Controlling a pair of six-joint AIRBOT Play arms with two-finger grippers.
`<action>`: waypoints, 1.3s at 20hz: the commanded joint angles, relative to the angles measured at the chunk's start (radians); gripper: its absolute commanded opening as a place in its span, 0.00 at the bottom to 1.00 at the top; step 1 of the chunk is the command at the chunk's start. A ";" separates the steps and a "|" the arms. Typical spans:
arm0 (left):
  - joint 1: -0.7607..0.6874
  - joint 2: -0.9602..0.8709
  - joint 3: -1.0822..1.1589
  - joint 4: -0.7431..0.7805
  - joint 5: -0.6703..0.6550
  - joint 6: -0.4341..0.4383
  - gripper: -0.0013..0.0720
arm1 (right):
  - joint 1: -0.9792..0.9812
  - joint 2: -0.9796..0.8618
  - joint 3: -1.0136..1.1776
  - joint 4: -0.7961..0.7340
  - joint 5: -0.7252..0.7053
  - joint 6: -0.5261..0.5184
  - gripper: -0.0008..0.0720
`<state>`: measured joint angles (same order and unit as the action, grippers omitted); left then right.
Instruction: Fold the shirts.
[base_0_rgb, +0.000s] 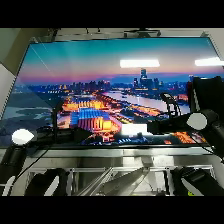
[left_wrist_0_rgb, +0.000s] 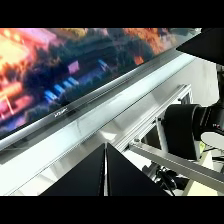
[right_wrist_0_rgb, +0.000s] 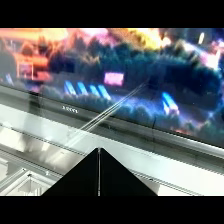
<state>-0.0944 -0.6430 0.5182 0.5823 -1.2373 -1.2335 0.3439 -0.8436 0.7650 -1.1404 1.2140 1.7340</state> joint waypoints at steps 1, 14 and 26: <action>0.000 0.001 0.000 0.002 0.006 0.001 0.03 | 0.001 0.001 0.000 0.000 0.001 0.001 0.04; 0.921 0.024 0.287 0.552 0.197 -0.275 1.00 | 0.001 0.001 0.000 0.000 0.001 0.001 0.04; 0.919 -0.583 0.252 0.621 0.189 -0.168 1.00 | 0.001 -0.005 0.000 0.000 0.001 0.001 0.04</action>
<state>0.8669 -1.1004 0.7715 1.1969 -1.1007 -1.4273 0.3439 -0.8474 0.7650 -1.1404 1.2148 1.7344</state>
